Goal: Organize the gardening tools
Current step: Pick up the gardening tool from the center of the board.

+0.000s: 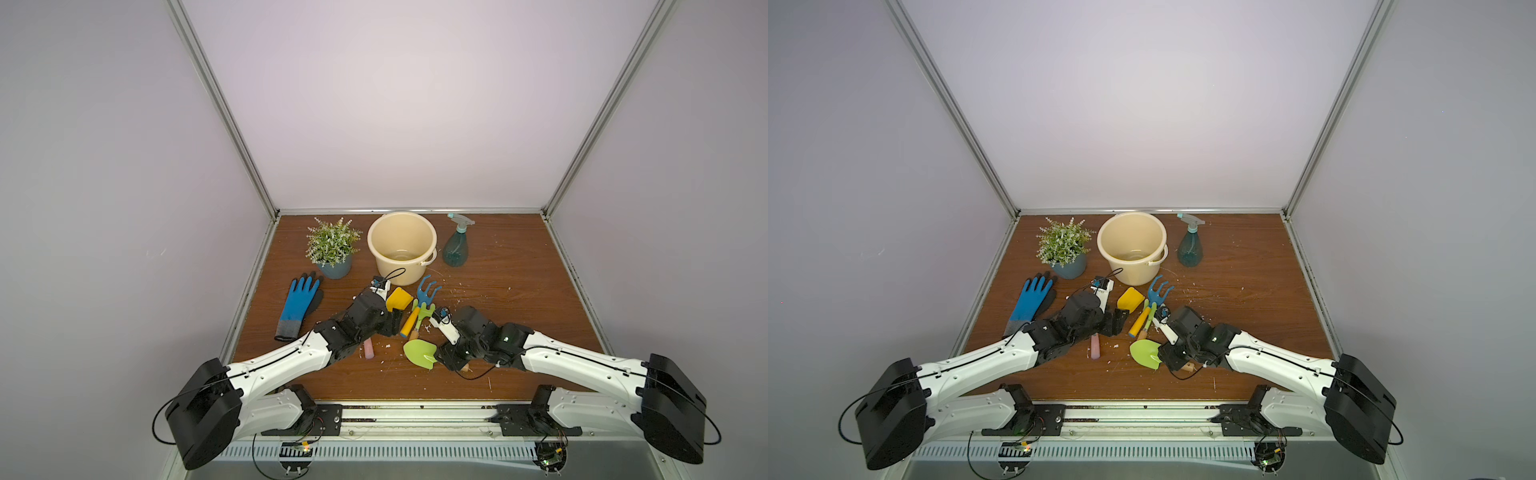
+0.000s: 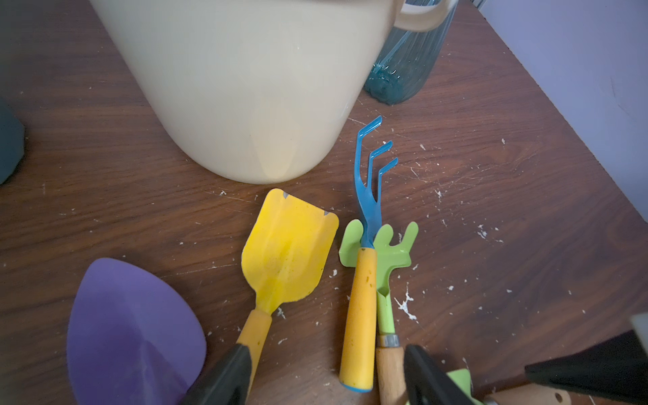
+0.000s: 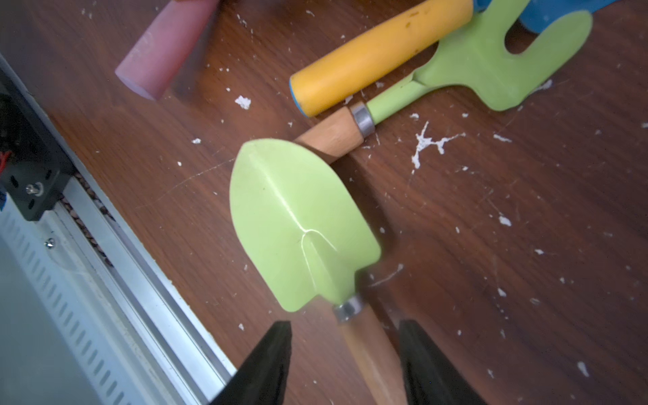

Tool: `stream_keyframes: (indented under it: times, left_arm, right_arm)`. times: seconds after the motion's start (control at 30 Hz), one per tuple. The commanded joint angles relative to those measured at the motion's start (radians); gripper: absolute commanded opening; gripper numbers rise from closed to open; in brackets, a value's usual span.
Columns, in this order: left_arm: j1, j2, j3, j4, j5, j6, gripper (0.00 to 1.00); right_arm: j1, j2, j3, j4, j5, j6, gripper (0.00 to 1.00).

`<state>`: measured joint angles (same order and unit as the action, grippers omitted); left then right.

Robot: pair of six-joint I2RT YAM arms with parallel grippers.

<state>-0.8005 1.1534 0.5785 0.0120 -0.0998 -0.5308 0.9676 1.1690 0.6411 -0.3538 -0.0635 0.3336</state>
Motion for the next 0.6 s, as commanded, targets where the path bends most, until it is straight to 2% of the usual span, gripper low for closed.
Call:
stream_keyframes:
  times: [0.0, 0.23, 0.43, 0.57]
  left_arm:
    - [-0.009, -0.026, -0.022, 0.004, -0.022, -0.003, 0.73]
    - [-0.009, -0.05, -0.035, 0.005, -0.036, -0.017, 0.73]
    - [-0.009, -0.078, -0.056, 0.009, -0.05, -0.035, 0.73]
    - [-0.009, -0.091, -0.066, 0.009, -0.062, -0.043, 0.73]
  right_arm:
    - [0.037, 0.02, 0.008, -0.03, 0.074, 0.035, 0.55]
    - [0.086, 0.126, 0.04, -0.043, 0.112, 0.026, 0.54]
    - [0.098, 0.202, 0.075, -0.067, 0.156, 0.002, 0.45]
    - [0.12, 0.256, 0.101, -0.079, 0.196, -0.011, 0.45]
